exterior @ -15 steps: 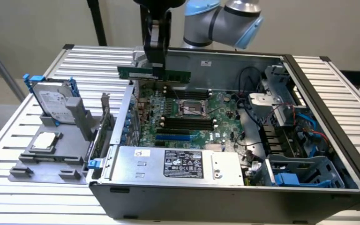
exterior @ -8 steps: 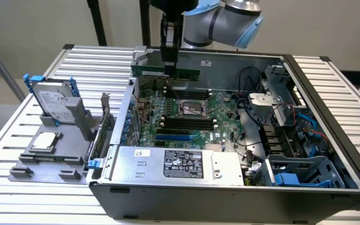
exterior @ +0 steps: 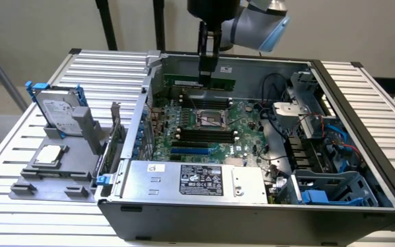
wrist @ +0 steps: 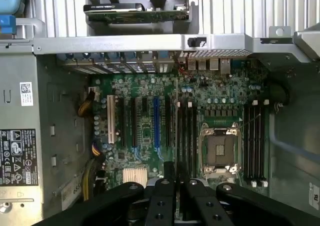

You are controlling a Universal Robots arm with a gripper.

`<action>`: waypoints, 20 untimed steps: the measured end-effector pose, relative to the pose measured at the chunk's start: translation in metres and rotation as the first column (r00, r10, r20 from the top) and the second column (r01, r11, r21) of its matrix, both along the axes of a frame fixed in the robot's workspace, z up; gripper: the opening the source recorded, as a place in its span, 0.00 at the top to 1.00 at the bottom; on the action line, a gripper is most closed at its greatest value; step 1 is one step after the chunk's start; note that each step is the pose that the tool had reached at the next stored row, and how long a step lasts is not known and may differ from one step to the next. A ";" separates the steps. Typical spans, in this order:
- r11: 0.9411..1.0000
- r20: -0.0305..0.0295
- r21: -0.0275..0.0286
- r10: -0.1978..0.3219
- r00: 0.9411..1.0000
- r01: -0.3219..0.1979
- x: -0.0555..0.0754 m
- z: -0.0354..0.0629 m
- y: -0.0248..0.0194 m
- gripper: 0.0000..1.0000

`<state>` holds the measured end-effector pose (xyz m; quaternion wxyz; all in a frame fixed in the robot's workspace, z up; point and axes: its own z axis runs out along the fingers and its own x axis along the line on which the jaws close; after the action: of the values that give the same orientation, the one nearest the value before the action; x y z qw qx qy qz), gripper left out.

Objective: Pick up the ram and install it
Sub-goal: 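Pick up the ram and move it above insertion slot, then insert the ram into the slot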

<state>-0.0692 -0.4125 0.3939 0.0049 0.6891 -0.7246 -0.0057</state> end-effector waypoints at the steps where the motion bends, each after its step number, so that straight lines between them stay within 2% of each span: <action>1: 1.000 0.000 0.000 0.000 1.000 0.000 0.004 -0.0019 0.0018 0.87; 6: 1.000 0.000 0.000 0.000 1.000 0.000 0.024 -0.0089 0.0099 0.87; 9: 1.000 0.000 0.000 0.000 1.000 0.000 0.036 -0.0103 0.0133 0.87; 11: 1.000 0.000 0.000 0.000 1.000 0.000 0.042 -0.0105 0.0140 0.87; 20: 1.000 0.000 0.000 0.000 1.000 0.000 0.043 -0.0105 0.0141 0.87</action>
<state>-0.0264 -0.3984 0.3834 0.0048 0.6891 -0.7247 -0.0056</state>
